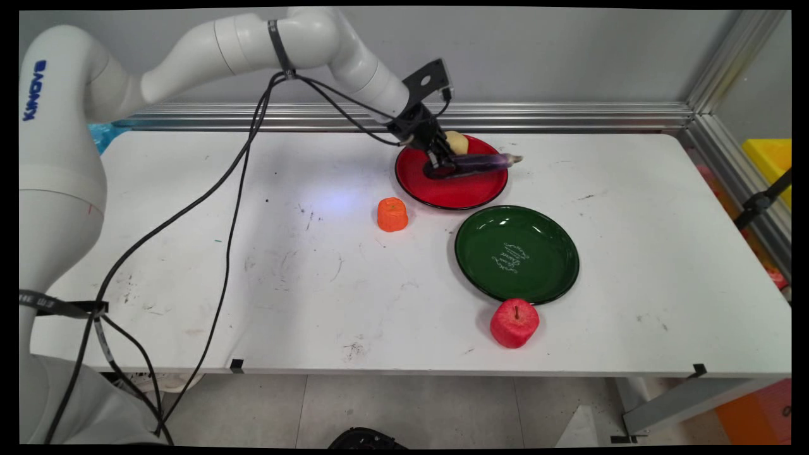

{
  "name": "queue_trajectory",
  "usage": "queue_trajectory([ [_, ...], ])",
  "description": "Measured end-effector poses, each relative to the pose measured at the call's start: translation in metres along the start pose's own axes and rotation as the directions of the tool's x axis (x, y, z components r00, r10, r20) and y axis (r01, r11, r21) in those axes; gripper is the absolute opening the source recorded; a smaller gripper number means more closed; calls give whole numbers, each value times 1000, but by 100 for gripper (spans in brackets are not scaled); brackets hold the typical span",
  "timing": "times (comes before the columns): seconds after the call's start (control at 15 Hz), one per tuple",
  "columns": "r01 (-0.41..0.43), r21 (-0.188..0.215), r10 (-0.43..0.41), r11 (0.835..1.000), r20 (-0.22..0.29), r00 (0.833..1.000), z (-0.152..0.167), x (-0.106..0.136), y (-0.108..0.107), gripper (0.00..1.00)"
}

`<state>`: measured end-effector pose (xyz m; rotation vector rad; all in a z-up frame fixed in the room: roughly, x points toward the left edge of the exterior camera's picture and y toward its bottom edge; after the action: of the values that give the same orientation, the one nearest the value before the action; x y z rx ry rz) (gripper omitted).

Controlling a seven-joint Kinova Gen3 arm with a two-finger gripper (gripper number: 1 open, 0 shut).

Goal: Place the picked object on the table

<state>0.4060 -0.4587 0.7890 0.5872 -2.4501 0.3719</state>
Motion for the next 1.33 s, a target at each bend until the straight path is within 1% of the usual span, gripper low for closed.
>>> queue_trajectory([
  [0.4,12,-11,-13,1000,-27,1000,-23,27,23,0],
  [0.73,21,-24,-22,999,-39,999,-45,40,48,0],
  [0.93,17,-32,-19,999,-38,999,-60,39,65,0],
  [1.33,-1,-49,1,999,-19,1000,-83,21,92,0],
])
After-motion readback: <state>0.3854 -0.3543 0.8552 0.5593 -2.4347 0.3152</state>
